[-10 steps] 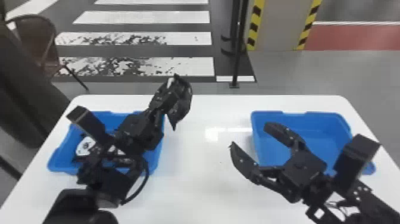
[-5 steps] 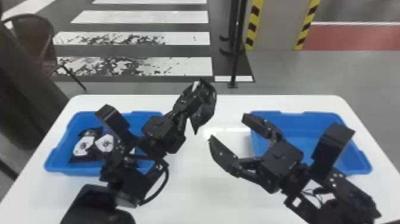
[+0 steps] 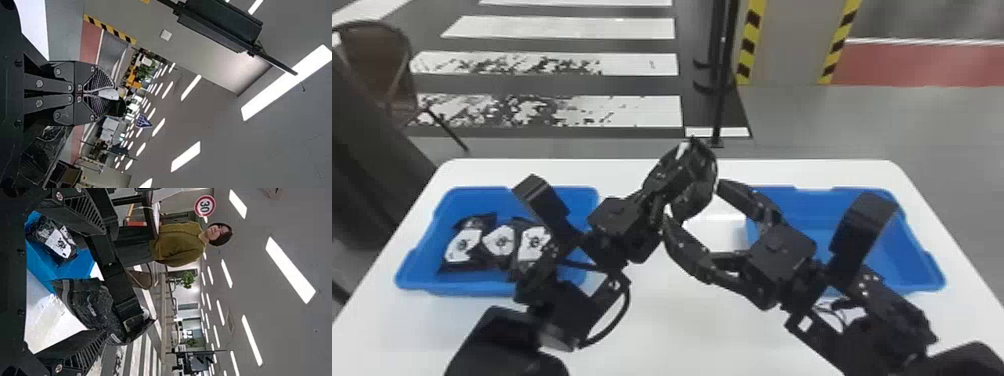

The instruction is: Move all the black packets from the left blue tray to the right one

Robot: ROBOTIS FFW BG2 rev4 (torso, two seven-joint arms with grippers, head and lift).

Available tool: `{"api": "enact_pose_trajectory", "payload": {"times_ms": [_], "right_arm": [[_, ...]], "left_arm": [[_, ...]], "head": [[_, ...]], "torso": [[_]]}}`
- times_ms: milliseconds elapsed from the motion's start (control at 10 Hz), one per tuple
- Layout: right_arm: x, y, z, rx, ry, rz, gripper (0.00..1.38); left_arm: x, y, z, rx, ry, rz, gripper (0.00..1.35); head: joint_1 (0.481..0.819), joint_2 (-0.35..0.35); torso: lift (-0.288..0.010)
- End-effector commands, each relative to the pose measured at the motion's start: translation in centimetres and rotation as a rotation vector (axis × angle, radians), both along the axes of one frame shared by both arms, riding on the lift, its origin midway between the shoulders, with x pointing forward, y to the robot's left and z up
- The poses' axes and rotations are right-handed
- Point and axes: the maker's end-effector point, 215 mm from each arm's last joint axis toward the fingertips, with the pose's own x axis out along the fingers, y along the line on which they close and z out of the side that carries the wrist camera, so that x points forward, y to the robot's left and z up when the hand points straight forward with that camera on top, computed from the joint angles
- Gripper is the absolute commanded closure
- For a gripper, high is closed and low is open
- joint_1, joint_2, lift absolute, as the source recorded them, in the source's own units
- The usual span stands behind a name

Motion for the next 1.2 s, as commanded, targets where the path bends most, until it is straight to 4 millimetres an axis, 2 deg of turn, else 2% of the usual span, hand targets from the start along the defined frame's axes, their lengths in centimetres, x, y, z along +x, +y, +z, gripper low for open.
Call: {"api": "enact_pose_trajectory", "payload": {"times_ms": [0, 100, 200, 300, 500, 700, 800, 1000, 1100], "right_arm": [[0.6, -0.1, 0.0, 0.002, -0.004, -0.004, 0.13], [1.1, -0.2, -0.2, 0.007, -0.001, -0.006, 0.20], [1.3, -0.3, -0.2, 0.010, -0.002, -0.009, 0.47], [1.4, -0.3, -0.3, 0.017, 0.003, -0.013, 0.81], [1.3, -0.4, -0.8, 0.028, 0.013, -0.019, 1.26], [1.3, -0.9, -1.1, 0.034, 0.023, -0.034, 1.28], [1.3, -1.2, -1.3, 0.032, 0.027, -0.039, 1.28], [1.6, -2.1, -1.5, 0.026, 0.028, -0.058, 1.28], [1.9, -2.7, -1.9, 0.023, 0.033, -0.071, 1.28]], "left_arm": [[-0.4, -0.8, 0.3, -0.015, 0.001, -0.020, 1.20], [-0.5, -1.2, 0.4, -0.021, 0.003, -0.029, 1.20], [-0.6, -1.3, 0.4, -0.025, 0.004, -0.031, 1.20], [-0.6, -1.3, 0.3, -0.025, 0.008, -0.035, 1.20], [-0.5, -1.3, 0.4, -0.027, 0.005, -0.031, 1.20], [-0.4, -0.7, 0.7, -0.034, -0.005, -0.018, 1.20], [-0.4, -0.4, 0.8, -0.045, -0.005, -0.012, 1.09], [-0.1, 1.1, 1.3, -0.095, -0.001, 0.016, 0.25], [-0.1, 2.2, 2.1, -0.117, -0.009, 0.034, 0.12]], "head": [[0.695, -0.020], [0.695, -0.023], [0.695, -0.031], [0.695, -0.036], [0.695, -0.039], [0.695, -0.039], [0.695, -0.038], [0.695, -0.041], [0.695, -0.039]], "torso": [[-0.140], [-0.140], [-0.140], [-0.140], [-0.140], [-0.140], [-0.140], [-0.140], [-0.140]]}}
